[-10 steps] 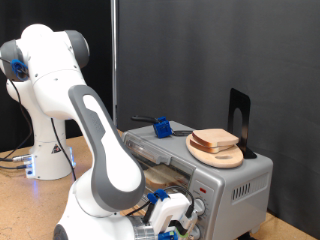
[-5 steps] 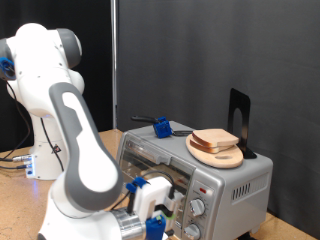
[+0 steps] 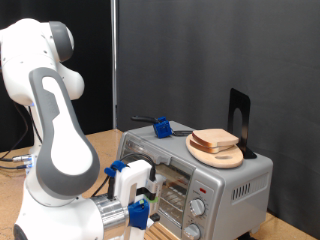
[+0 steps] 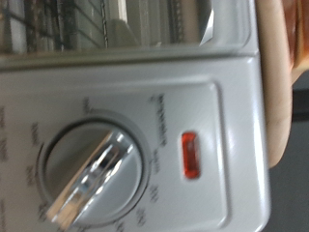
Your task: Make a piece of toast with the oven
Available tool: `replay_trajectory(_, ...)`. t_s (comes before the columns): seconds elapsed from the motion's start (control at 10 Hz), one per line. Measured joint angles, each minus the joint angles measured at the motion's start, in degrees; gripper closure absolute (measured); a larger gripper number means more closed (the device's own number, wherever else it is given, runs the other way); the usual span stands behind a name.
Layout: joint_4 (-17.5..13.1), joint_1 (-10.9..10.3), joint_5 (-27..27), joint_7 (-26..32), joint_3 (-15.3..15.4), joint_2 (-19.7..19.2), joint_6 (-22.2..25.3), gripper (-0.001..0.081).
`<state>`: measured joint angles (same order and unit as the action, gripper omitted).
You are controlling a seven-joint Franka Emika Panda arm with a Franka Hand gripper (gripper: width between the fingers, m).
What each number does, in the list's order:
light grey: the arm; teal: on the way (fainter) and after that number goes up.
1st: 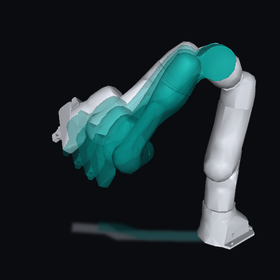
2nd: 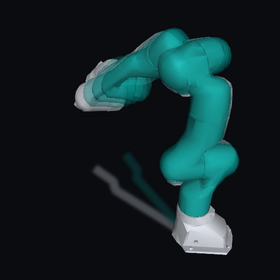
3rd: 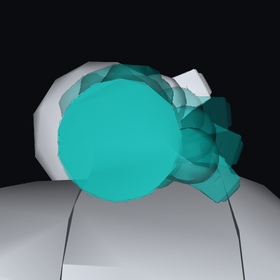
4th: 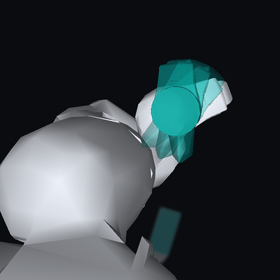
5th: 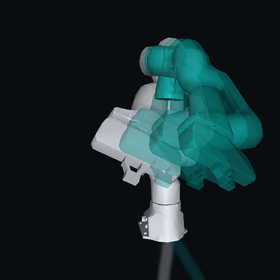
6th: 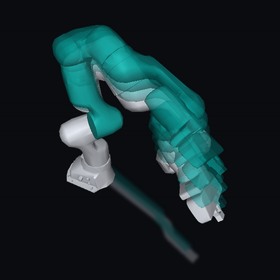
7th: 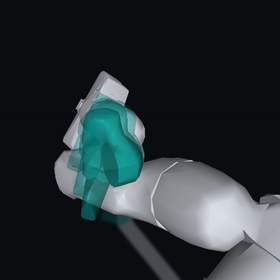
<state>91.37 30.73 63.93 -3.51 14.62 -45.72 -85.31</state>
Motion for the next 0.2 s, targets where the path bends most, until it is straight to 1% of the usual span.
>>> replay_trajectory(0.2,-0.1,0.4,-1.0,0.5,0.0,0.4,2.0,0.0124)
